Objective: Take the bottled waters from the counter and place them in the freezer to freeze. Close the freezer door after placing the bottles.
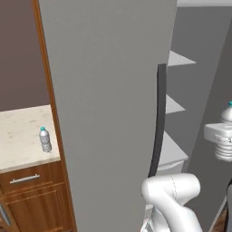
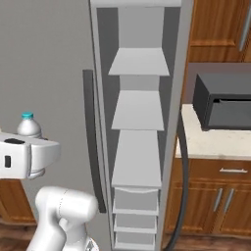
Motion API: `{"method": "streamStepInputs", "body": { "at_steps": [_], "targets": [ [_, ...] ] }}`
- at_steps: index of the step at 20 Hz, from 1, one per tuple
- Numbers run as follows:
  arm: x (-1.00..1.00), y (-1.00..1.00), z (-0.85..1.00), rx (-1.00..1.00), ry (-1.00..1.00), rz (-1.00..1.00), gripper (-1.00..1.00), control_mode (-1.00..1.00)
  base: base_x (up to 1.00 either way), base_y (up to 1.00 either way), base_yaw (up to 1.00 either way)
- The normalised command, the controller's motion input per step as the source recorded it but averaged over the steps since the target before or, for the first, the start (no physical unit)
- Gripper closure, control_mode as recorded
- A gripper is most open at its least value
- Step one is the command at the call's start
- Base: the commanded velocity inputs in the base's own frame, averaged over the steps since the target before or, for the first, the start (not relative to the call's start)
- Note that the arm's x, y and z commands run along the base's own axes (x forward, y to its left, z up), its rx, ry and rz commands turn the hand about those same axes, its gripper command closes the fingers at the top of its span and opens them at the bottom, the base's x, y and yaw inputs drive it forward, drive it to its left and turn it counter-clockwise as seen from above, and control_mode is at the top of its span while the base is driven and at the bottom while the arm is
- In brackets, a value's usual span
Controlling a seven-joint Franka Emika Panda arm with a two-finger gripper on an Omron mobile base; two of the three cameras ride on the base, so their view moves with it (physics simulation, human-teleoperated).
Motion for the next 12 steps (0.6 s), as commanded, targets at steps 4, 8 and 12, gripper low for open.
{"method": "streamStepInputs", "body": {
  "at_steps": [4,8,12],
  "targets": [
    [0.0,0.0,0.0,0.0,0.0,0.0,1.0,1.0,0.35,-0.19,0.09],
    [0.0,0.0,0.0,0.0,0.0,0.0,1.0,1.0,0.27,-0.25,0.13],
    [0.0,0.0,0.0,0.0,0.0,0.0,1.0,1.0,0.06,-0.26,0.2]
  ]
}}
